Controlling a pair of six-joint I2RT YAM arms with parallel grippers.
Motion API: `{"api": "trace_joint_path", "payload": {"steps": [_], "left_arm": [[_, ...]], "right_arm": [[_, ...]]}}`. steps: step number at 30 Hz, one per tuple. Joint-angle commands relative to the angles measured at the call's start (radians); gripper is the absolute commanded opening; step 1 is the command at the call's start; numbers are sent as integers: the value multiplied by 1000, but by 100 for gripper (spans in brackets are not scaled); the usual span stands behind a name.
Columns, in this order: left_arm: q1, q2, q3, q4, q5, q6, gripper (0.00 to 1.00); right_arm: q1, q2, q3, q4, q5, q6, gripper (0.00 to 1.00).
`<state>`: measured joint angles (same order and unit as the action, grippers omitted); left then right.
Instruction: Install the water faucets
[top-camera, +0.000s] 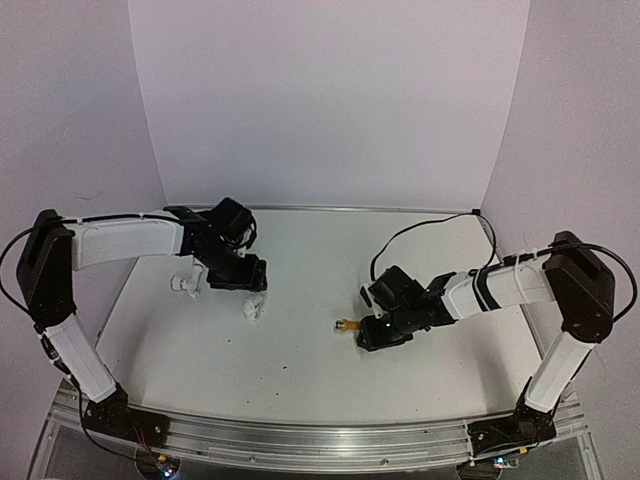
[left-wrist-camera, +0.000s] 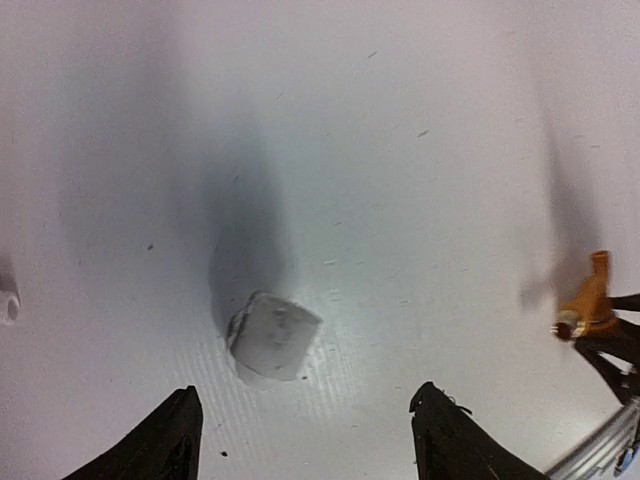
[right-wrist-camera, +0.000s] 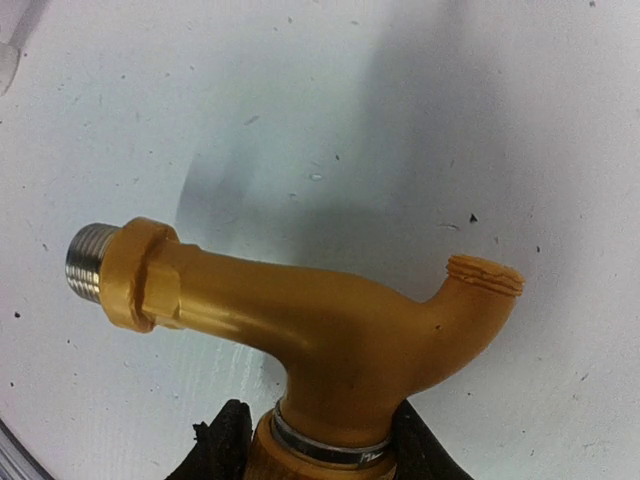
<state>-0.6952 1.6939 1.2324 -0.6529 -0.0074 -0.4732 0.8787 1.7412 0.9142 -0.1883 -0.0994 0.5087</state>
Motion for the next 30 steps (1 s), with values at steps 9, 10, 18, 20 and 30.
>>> {"api": "trace_joint_path", "payload": {"steps": [9, 10, 18, 20, 30], "left_arm": [[-7, -74, -37, 496, 659, -163, 79], [-8, -59, -40, 525, 683, -177, 79], [-59, 44, -5, 568, 725, -212, 72], [-64, 56, -8, 570, 727, -213, 67], [-64, 45, -5, 578, 709, -168, 4]], "right_arm": [[6, -137, 91, 179, -79, -136, 6], [6, -137, 93, 203, -87, -140, 6], [10, -119, 128, 247, -130, -145, 6], [10, -113, 135, 247, -134, -146, 6], [16, -100, 142, 246, -134, -118, 17]]}}
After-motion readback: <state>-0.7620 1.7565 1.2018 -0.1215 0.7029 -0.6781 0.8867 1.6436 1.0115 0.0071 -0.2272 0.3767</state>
